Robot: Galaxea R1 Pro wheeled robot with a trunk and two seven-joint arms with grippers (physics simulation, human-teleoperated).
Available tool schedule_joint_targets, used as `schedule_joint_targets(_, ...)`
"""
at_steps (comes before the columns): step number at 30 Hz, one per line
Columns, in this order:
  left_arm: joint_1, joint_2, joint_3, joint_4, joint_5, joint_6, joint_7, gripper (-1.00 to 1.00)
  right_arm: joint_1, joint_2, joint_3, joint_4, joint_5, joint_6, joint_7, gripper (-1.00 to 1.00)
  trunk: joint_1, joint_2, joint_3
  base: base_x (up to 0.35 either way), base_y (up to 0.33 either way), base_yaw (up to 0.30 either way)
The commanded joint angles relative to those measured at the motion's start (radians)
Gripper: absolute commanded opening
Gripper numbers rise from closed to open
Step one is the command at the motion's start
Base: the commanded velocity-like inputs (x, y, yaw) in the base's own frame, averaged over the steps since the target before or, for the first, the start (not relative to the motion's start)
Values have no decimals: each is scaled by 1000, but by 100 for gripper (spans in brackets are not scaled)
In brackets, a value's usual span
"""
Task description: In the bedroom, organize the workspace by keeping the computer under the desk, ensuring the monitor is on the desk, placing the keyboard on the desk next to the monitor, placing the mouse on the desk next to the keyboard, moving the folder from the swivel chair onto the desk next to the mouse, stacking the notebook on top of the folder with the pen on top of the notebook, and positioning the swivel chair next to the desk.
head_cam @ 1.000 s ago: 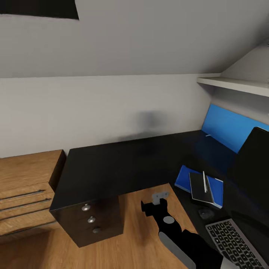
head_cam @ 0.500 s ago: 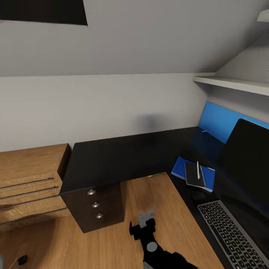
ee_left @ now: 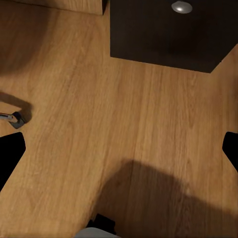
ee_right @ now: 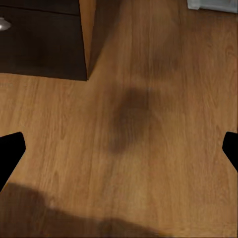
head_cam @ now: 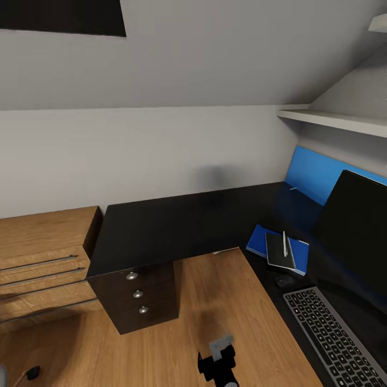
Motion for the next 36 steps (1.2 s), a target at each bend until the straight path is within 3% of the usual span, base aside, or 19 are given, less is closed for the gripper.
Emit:
schedule_joint_targets(1, 0, 0, -8, 0, 11, 0, -2, 100, 1, 0, 9, 30, -27, -8, 15, 100, 0, -1, -1, 0, 0, 0)
schedule_joint_targets(7, 0, 2, -7, 0, 12, 23, 0, 100, 14, 0, 6, 131, -63, -22, 62, 100, 0, -1, -1, 0, 0, 0)
schedule_joint_targets(14, 0, 2, -7, 0, 12, 42, -1, 100, 78, -11, 4, 171, -70, -134, 145, 100, 0, -1, 2, 0, 0, 3)
schedule_joint_targets(20, 0, 2, -7, 0, 12, 44, -1, 100, 88, -14, 5, 175, -71, -192, 153, 100, 0, -1, 10, 0, 0, 31)
schedule_joint_targets(31, 0, 2, -7, 0, 12, 44, -1, 100, 89, -16, 2, 176, -73, -201, 154, 100, 0, -1, 27, 0, 0, 72)
schedule_joint_targets(36, 0, 2, -6, 0, 11, 43, 0, 100, 90, -29, 0, 175, -126, -202, 155, 100, 0, -1, 35, 0, 0, 75)
